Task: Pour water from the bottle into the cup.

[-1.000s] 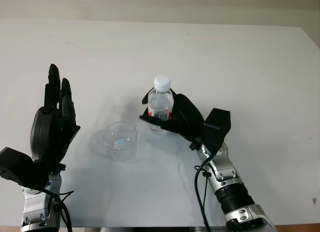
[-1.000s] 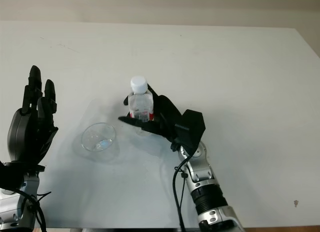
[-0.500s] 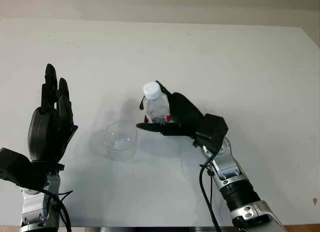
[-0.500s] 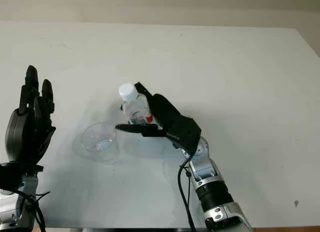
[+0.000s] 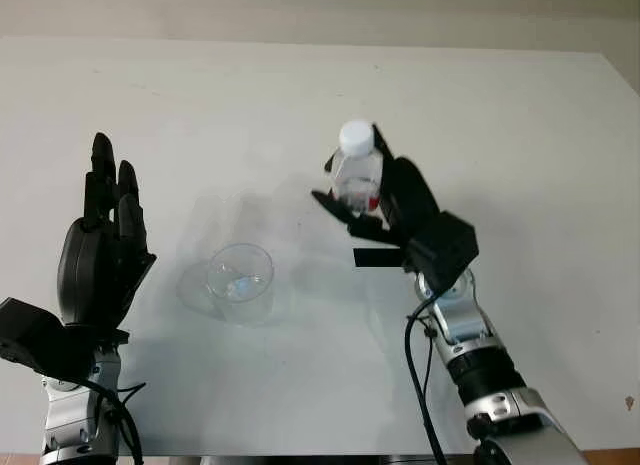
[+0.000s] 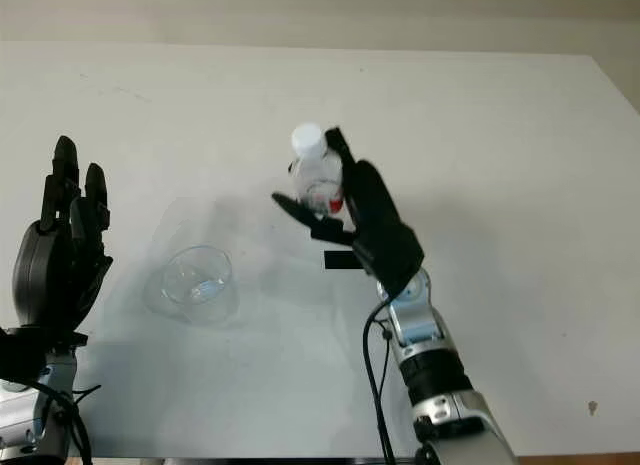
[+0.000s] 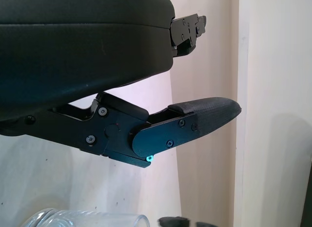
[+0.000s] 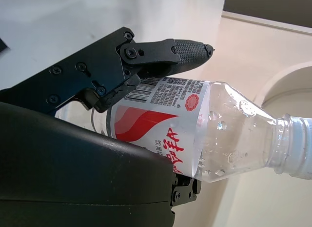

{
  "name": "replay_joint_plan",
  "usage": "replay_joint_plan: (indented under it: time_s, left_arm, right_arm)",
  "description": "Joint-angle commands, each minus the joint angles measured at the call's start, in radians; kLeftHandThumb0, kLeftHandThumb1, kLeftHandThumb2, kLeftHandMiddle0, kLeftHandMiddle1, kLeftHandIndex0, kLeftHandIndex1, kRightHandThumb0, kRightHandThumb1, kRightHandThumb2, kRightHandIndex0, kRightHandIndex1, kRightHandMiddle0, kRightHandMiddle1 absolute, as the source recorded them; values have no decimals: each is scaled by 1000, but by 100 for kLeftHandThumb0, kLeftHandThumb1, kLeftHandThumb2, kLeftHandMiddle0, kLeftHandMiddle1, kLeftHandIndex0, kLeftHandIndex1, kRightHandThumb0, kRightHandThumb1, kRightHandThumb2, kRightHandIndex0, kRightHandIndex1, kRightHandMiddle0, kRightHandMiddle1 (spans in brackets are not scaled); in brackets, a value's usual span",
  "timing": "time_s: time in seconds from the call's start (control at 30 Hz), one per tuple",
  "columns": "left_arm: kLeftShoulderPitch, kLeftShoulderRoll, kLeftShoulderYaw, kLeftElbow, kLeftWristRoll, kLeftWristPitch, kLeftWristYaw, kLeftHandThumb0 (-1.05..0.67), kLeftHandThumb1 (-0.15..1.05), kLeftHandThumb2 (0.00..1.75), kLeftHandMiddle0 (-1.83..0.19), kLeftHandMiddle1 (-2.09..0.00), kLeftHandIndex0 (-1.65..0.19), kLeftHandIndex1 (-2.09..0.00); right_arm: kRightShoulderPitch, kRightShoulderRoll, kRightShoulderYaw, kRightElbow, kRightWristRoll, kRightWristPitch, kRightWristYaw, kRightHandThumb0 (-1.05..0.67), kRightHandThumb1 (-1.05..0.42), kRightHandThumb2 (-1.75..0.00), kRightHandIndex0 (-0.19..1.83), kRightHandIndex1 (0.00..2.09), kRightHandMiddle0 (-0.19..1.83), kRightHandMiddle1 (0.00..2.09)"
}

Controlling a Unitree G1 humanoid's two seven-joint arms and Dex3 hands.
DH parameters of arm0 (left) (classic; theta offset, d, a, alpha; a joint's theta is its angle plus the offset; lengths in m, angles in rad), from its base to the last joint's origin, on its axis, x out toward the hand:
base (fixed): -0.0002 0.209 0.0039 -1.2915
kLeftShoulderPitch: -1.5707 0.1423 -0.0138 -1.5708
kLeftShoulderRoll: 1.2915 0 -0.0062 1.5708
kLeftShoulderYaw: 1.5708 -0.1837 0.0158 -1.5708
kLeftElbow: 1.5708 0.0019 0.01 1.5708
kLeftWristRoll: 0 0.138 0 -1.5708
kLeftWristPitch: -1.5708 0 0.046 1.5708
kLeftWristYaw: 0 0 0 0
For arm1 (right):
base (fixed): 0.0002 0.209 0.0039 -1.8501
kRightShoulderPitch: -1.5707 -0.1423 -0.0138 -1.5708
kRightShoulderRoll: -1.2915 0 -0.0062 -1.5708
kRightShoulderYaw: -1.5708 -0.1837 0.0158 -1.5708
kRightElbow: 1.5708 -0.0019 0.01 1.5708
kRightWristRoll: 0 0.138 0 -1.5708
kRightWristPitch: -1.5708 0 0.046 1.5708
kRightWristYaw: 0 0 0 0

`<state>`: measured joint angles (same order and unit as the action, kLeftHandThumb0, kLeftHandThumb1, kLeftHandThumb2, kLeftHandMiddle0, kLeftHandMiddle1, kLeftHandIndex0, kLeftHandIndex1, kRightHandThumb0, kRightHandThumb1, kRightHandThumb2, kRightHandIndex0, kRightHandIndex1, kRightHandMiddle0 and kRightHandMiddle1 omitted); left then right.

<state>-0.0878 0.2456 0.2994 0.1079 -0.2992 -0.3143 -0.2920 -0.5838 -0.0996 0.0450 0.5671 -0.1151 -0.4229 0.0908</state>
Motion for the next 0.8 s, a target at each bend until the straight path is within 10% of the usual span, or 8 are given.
replay_joint_plan:
  time_s: [0.0, 0.4, 0.77]
  left_arm:
    - [-6, 9, 2, -13, 4, 3, 2, -68, 105, 69, 19, 0, 19, 0]
    - [-5, -3, -4, -8, 18, -15, 13, -67, 105, 71, 19, 0, 19, 0]
    - [-2, -16, -18, -14, 20, -15, 26, -69, 105, 69, 19, 0, 19, 0]
  right_arm:
    - [-39, -20, 1, 16, -19, -29, -14, -39, -105, -56, 149, 209, 128, 209]
    - [-247, -120, 113, 197, -271, -249, -130, -39, -105, -41, 129, 209, 100, 209]
    - [-415, -203, 405, 379, -779, -340, -663, -44, -105, -23, 122, 209, 93, 209]
